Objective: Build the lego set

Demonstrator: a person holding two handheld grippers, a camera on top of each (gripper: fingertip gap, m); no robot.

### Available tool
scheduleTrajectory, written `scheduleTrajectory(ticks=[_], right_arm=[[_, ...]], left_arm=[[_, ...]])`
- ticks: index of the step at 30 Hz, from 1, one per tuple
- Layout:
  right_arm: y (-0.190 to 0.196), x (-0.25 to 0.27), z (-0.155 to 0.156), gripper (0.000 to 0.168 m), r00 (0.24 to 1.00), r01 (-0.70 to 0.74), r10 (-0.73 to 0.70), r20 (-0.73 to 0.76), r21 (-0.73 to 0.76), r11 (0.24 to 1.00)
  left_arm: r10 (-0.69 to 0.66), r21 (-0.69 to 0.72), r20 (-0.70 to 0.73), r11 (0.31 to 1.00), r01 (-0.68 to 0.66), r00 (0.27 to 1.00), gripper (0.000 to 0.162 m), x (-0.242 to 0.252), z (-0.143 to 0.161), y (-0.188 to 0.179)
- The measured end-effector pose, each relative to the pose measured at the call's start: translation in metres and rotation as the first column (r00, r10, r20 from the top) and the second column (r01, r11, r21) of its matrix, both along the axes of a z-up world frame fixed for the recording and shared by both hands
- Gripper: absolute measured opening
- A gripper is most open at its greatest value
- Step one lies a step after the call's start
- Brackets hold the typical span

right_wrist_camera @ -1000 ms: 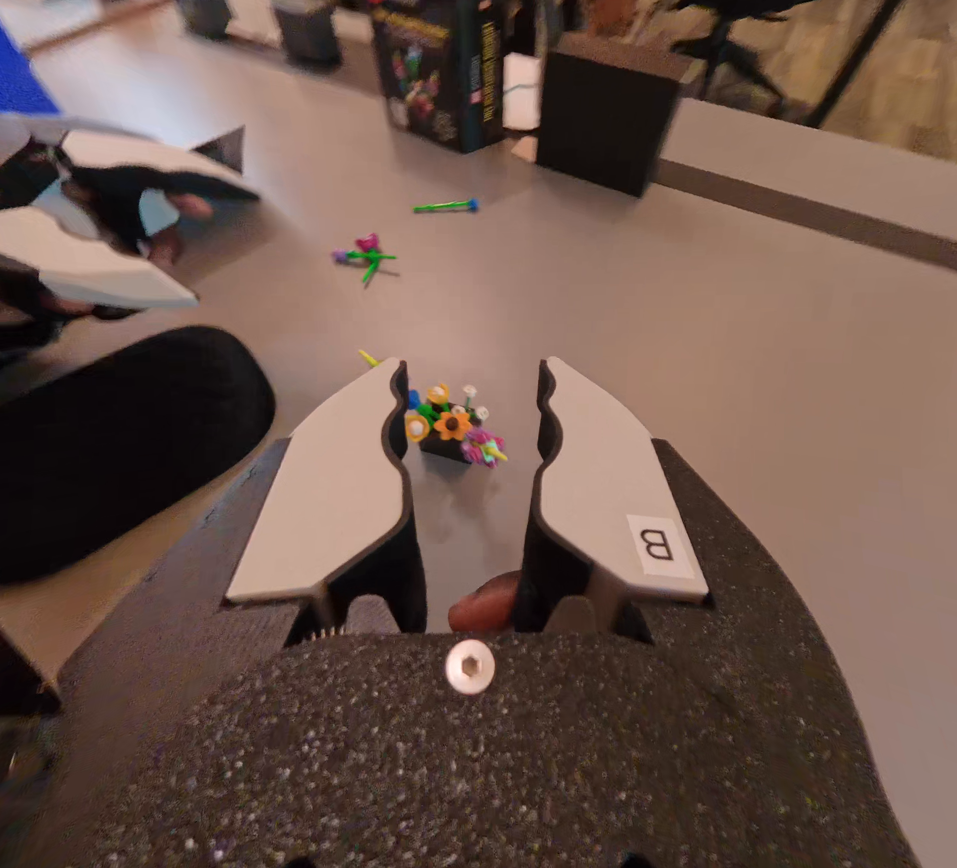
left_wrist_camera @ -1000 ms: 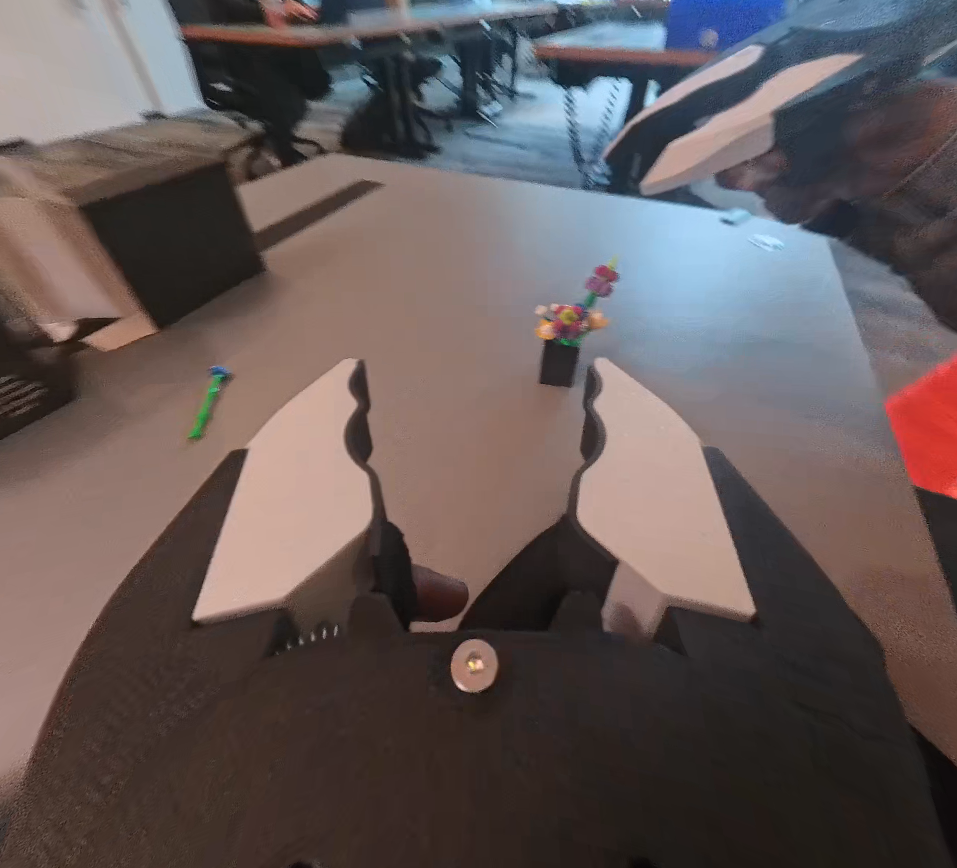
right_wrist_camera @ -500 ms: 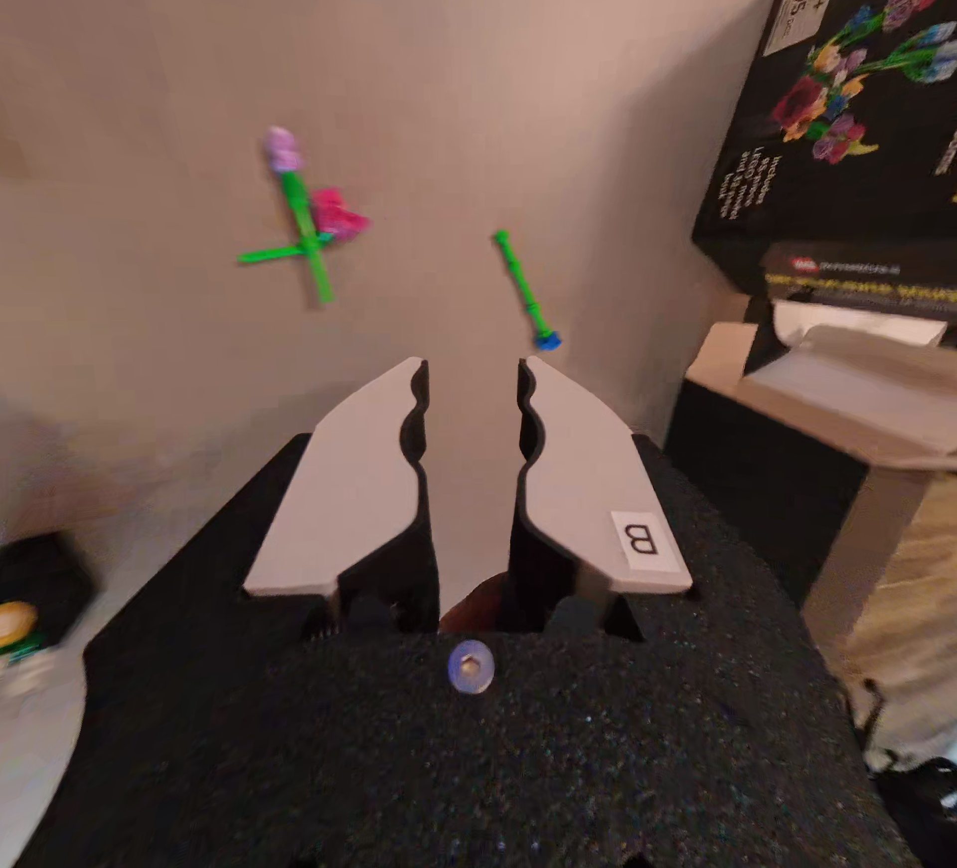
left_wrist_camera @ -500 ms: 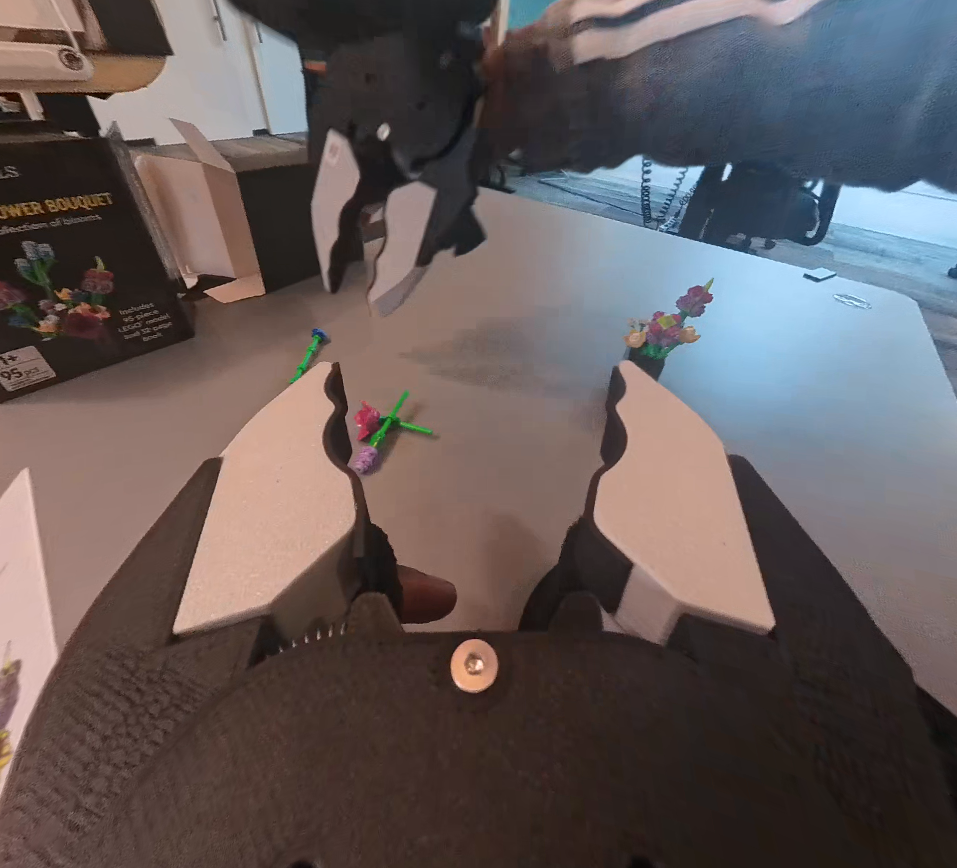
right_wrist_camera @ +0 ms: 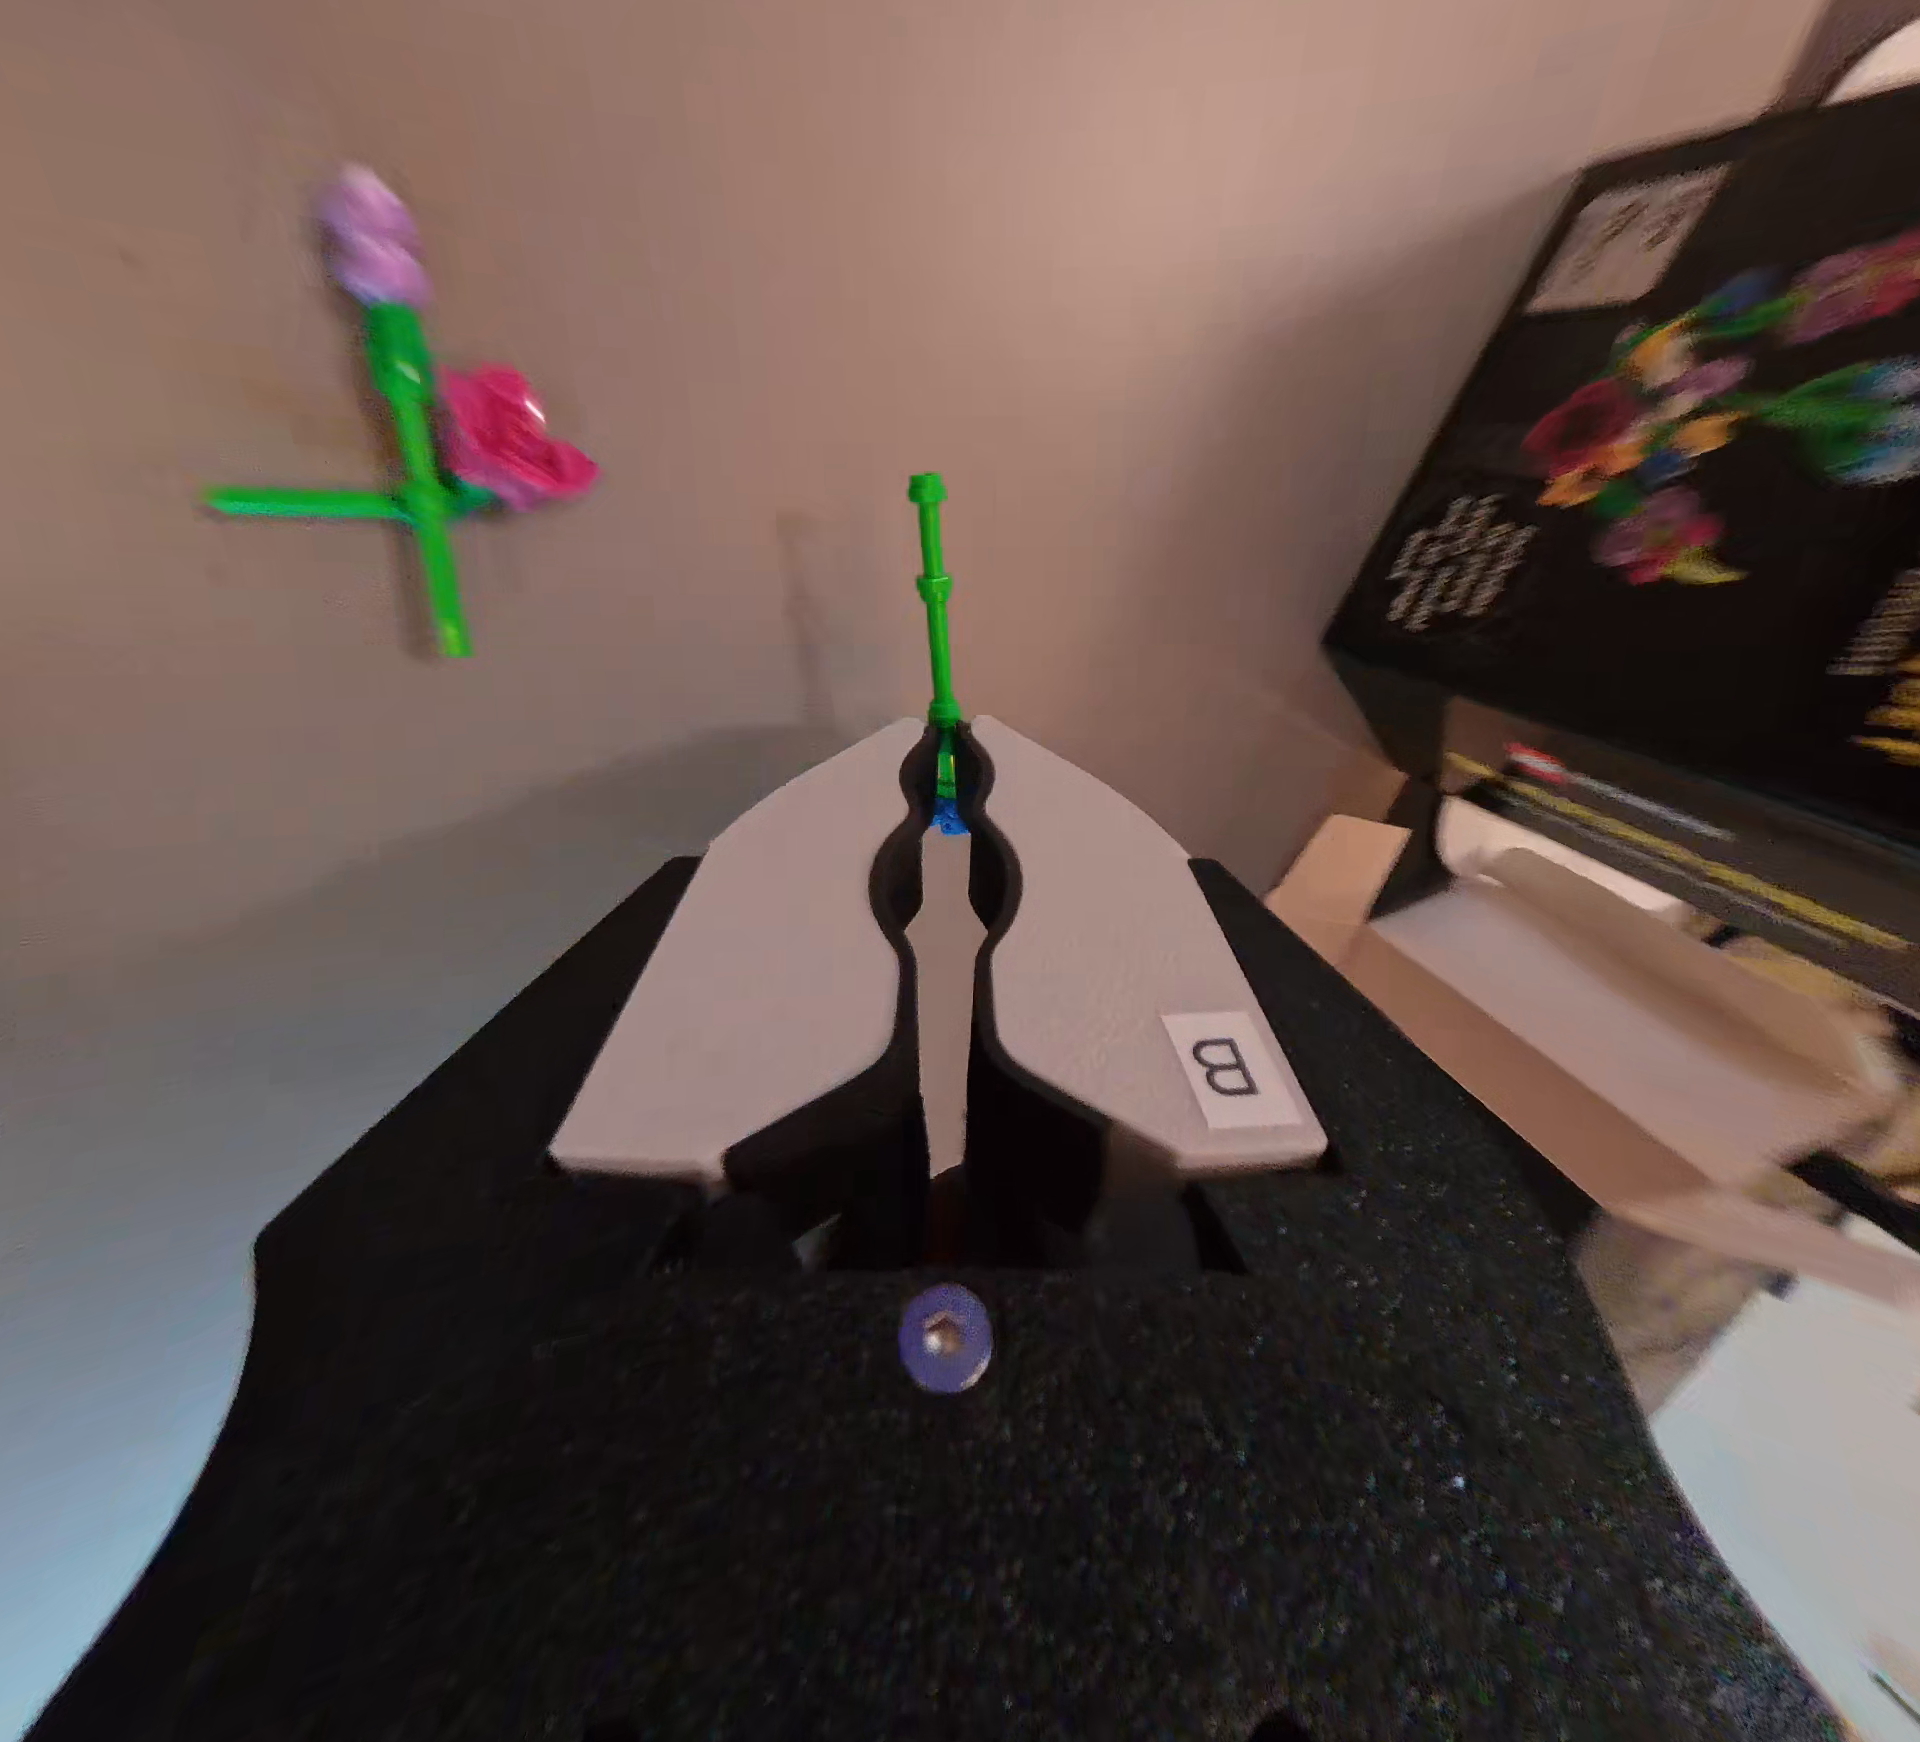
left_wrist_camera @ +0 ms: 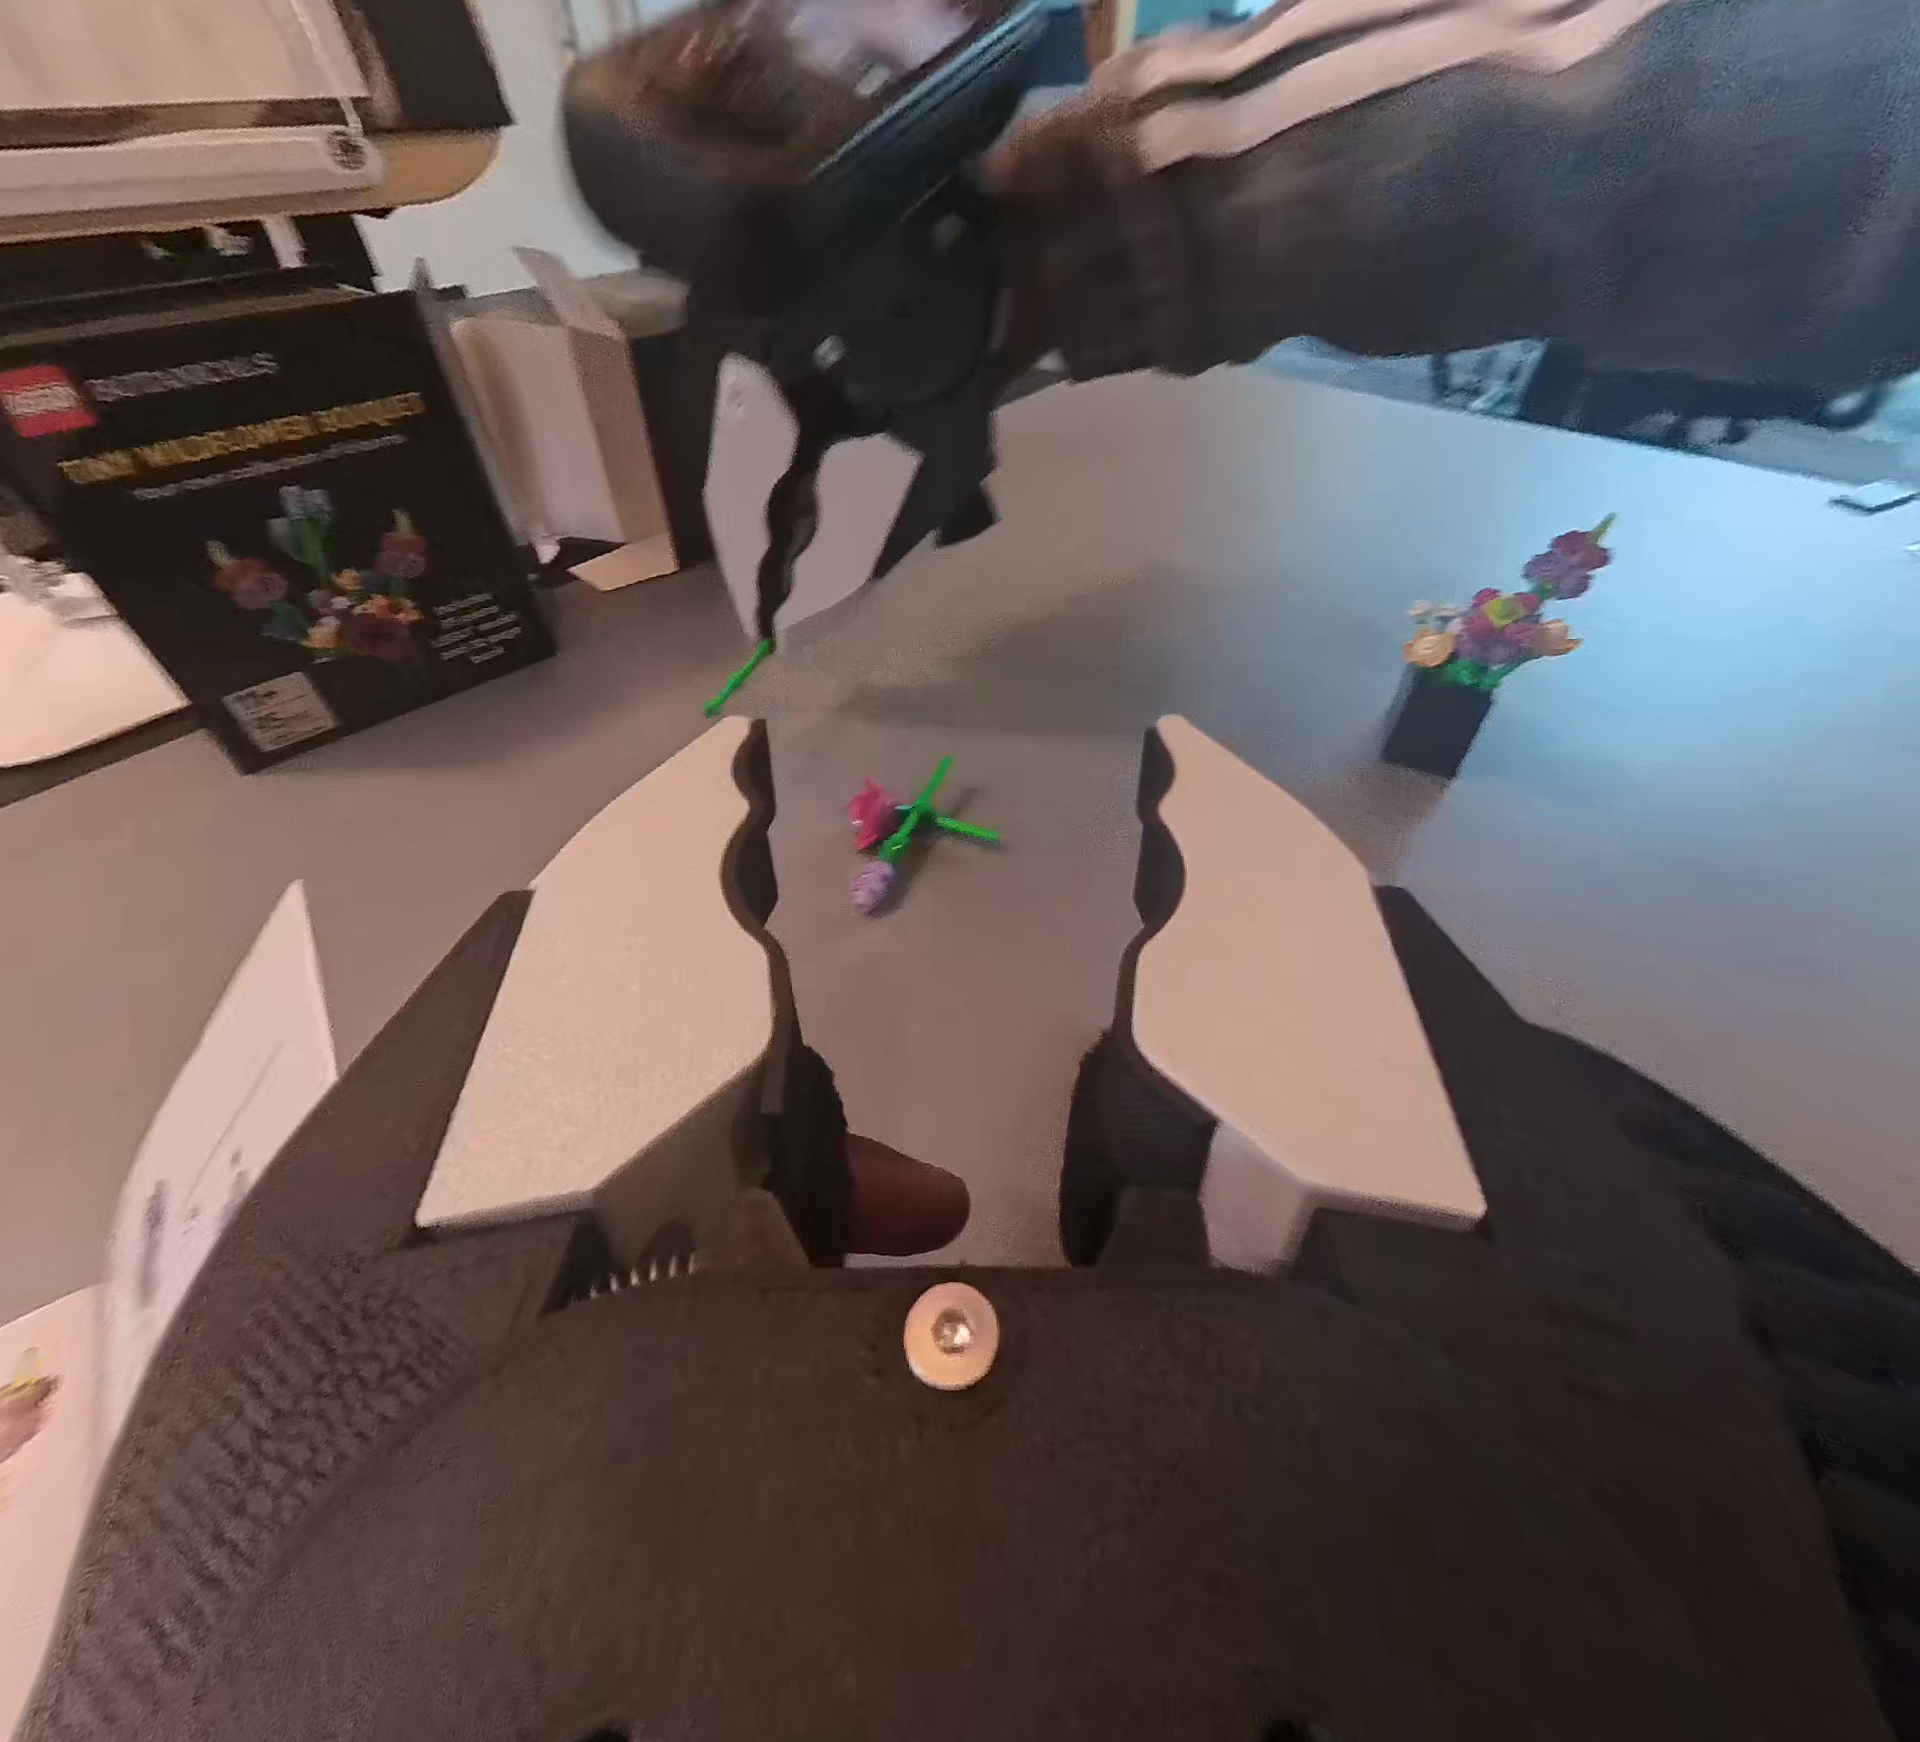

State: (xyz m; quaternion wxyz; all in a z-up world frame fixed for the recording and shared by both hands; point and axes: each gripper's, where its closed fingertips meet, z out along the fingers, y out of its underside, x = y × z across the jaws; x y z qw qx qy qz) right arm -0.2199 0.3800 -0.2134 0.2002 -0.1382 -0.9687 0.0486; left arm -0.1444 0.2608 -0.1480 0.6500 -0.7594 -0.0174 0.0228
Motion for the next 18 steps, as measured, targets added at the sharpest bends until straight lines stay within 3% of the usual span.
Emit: scheduleTrajectory(ticks=[4, 7, 10, 12, 16, 18], right_arm=[[-0.038, 0.034, 0.054, 0.003, 0.981, -0.064, 0.095, -0.169, 0.183, 0.981], [-0.067, 0.065, 0.08, 0.003, 0.959, -0.084, 0.181, -0.219, 0.39, 0.917], [-0.093, 0.09, 0.088, 0.003, 0.951, -0.08, 0.204, -0.231, 0.455, 0.887], [-0.1, 0.098, 0.093, 0.003, 0.946, -0.061, 0.198, -0.257, 0.459, 0.886], [-0.106, 0.109, 0.101, 0.003, 0.941, -0.053, 0.175, -0.289, 0.384, 0.922], [-0.107, 0.112, 0.103, 0.003, 0.944, -0.049, 0.165, -0.287, 0.373, 0.927]], left_arm=[[0.088, -0.063, -0.223, 0.993, -0.104, 0.971, 0.057, -0.017, 0.0, -0.004], [0.093, -0.071, -0.465, 0.987, -0.141, 0.88, 0.047, -0.011, 0.004, -0.005], [0.068, -0.034, -0.592, 0.993, -0.11, 0.803, 0.035, 0.008, 0.011, -0.003], [0.059, -0.002, -0.622, 0.997, -0.077, 0.781, 0.024, 0.019, 0.019, -0.005], [0.01, -0.018, -0.617, 0.999, -0.027, 0.787, 0.024, 0.029, 0.018, -0.005], [0.004, 0.005, -0.614, 1.0, -0.001, 0.789, 0.014, 0.034, 0.023, -0.006]])
